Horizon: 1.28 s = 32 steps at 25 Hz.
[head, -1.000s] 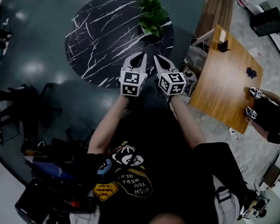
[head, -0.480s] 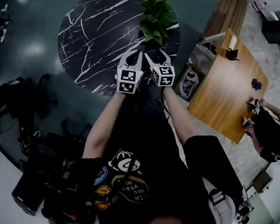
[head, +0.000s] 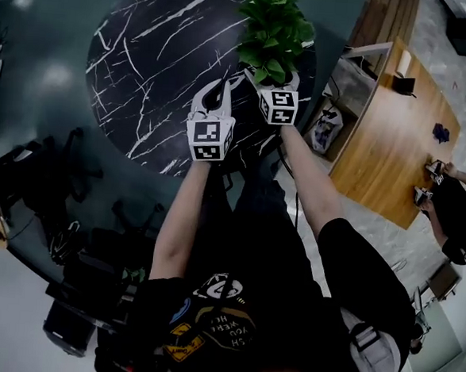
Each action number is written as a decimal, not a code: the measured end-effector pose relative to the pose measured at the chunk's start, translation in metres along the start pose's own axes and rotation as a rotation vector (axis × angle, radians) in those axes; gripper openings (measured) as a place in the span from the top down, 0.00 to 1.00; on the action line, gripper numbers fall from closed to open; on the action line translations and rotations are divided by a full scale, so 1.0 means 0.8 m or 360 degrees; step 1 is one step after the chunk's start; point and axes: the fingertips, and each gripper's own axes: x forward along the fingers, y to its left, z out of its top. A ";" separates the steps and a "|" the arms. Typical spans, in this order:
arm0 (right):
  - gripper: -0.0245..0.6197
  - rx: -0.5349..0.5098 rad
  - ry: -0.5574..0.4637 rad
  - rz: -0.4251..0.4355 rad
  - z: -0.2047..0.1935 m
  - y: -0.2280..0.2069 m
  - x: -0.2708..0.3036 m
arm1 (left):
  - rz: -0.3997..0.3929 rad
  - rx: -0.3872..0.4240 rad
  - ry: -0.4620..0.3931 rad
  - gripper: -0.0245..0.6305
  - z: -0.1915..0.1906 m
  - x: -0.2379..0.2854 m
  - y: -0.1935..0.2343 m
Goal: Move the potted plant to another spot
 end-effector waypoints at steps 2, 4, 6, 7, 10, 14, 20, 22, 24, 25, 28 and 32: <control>0.19 -0.0007 0.0005 -0.0011 0.003 -0.001 0.018 | -0.0010 -0.0022 -0.0002 0.96 -0.004 0.001 0.012; 0.20 0.0020 -0.0012 -0.0060 0.006 -0.005 0.028 | -0.0013 -0.0052 0.0001 0.96 -0.008 -0.005 0.022; 0.21 0.0030 -0.0038 -0.0095 0.009 -0.007 0.033 | 0.0001 -0.0096 -0.0004 0.96 -0.008 -0.013 0.032; 0.21 0.0026 -0.0048 -0.0104 0.011 -0.006 0.036 | 0.0008 -0.0113 -0.0013 0.96 -0.007 -0.018 0.038; 0.22 0.0012 -0.0050 -0.0104 0.016 0.007 0.046 | 0.0033 -0.0123 -0.0034 0.96 -0.003 -0.031 0.057; 0.22 -0.0059 -0.0015 0.0016 0.020 0.066 0.072 | 0.0118 -0.0148 -0.0042 0.96 -0.009 -0.053 0.097; 0.22 -0.0172 0.0025 0.0240 0.020 0.197 0.114 | 0.0293 -0.0227 -0.0055 0.96 -0.027 -0.110 0.171; 0.22 -0.0238 0.0043 0.0364 0.017 0.254 0.127 | 0.0385 -0.0280 -0.0080 0.96 -0.033 -0.139 0.199; 0.22 -0.0311 0.0055 0.0510 0.013 0.321 0.140 | 0.0489 -0.0355 -0.0104 0.96 -0.042 -0.172 0.230; 0.22 -0.0345 0.0058 0.0577 0.010 0.355 0.144 | 0.0536 -0.0388 -0.0114 0.96 -0.047 -0.189 0.246; 0.22 -0.0437 0.0065 0.0740 0.000 0.452 0.152 | 0.0669 -0.0443 -0.0132 0.96 -0.064 -0.240 0.290; 0.22 -0.0529 0.0093 0.0921 -0.021 0.565 0.147 | 0.0836 -0.0507 -0.0140 0.96 -0.088 -0.306 0.336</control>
